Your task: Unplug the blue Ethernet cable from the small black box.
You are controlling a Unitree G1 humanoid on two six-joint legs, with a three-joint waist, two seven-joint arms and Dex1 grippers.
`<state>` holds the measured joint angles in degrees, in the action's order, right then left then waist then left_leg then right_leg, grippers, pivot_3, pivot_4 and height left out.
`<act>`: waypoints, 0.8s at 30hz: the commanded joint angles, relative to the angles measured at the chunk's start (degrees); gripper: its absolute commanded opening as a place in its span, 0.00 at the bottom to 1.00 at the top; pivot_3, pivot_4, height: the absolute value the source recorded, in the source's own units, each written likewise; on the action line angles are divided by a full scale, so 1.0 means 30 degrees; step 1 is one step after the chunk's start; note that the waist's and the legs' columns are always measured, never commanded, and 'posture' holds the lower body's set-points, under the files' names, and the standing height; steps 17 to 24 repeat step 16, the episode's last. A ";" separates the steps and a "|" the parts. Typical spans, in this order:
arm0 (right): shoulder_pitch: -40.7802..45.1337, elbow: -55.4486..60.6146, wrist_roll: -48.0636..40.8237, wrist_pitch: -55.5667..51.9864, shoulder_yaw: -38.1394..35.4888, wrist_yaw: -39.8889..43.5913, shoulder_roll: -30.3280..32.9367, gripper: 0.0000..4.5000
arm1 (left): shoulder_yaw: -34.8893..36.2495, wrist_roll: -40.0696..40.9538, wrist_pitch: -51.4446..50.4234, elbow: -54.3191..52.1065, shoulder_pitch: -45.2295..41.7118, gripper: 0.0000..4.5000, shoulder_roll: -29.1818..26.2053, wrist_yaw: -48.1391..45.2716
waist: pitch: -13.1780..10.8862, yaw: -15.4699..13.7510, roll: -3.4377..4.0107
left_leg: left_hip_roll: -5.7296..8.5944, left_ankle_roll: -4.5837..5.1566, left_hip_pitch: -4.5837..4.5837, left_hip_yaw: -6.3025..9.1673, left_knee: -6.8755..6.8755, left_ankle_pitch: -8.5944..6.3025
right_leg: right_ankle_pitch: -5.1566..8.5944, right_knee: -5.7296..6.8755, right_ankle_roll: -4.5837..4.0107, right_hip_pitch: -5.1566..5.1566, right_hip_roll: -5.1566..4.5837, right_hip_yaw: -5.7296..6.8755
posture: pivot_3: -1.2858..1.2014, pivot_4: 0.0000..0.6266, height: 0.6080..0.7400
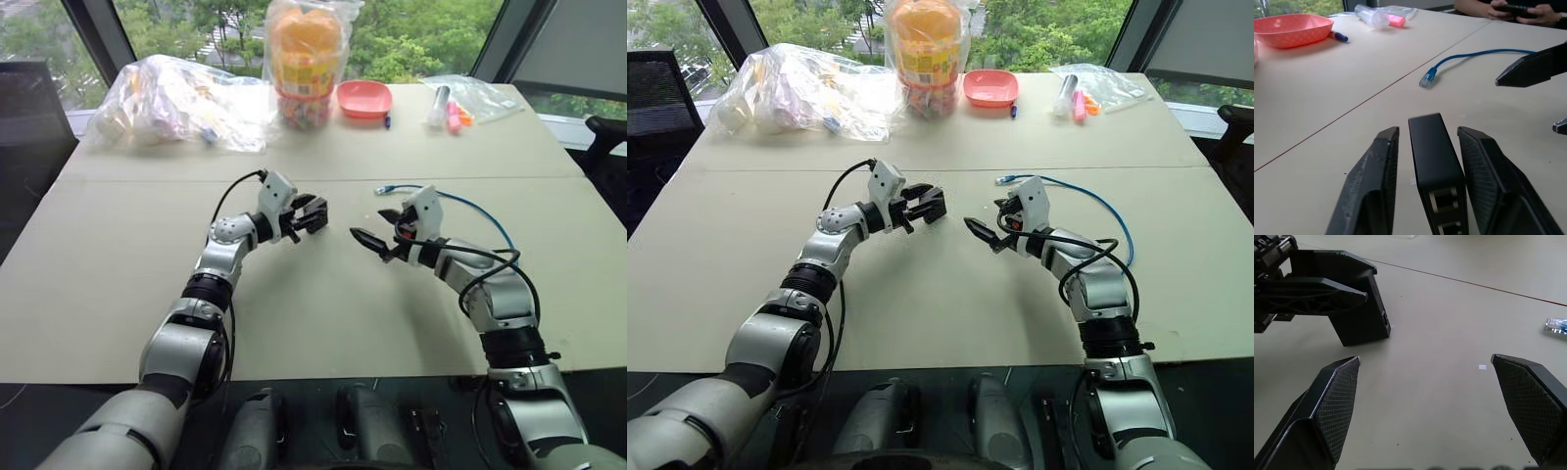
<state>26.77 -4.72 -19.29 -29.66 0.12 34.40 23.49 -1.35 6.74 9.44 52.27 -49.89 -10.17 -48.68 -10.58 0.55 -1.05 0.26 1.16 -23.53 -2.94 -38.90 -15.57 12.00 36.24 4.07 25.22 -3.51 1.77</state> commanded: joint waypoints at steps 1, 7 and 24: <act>-0.0507 0.1255 -0.0362 0.0142 -0.1194 -0.0099 0.0428 1.00 | 0.0436 0.0667 -0.0966 -0.1424 -0.0146 0.88 -0.0882 -0.1058 | 0.0000 0.0009 0.0000 | 0.0002 0.0009 -0.0001 -0.0001 -0.0012 -0.0006 | -0.0004 -0.0002 0.0007 -0.0006 -0.0003 0.0000 | 0.52 0.24 1.00; -0.1885 0.2618 -0.0871 -0.0263 -0.2208 0.0203 0.1283 1.00 | 0.0990 0.2834 -0.5930 -0.7858 0.2187 0.88 -0.2627 -0.2433 | 0.0001 0.0036 0.0002 | 0.0002 0.0024 -0.0011 0.0000 -0.0029 -0.0016 | -0.0010 -0.0005 0.0017 -0.0007 -0.0018 -0.0013 | 0.52 0.24 1.00; -0.6171 0.7382 -0.3754 -0.1894 -0.5017 0.0885 0.2458 1.00 | 0.2057 0.6492 -1.4776 -1.8701 0.8394 0.88 -0.7713 -0.2727 | 0.0004 0.0041 0.0009 | -0.0019 0.0017 0.0029 0.0030 -0.0022 -0.0021 | -0.0003 -0.0012 0.0005 -0.0050 -0.0031 -0.0022 | 0.52 0.24 1.00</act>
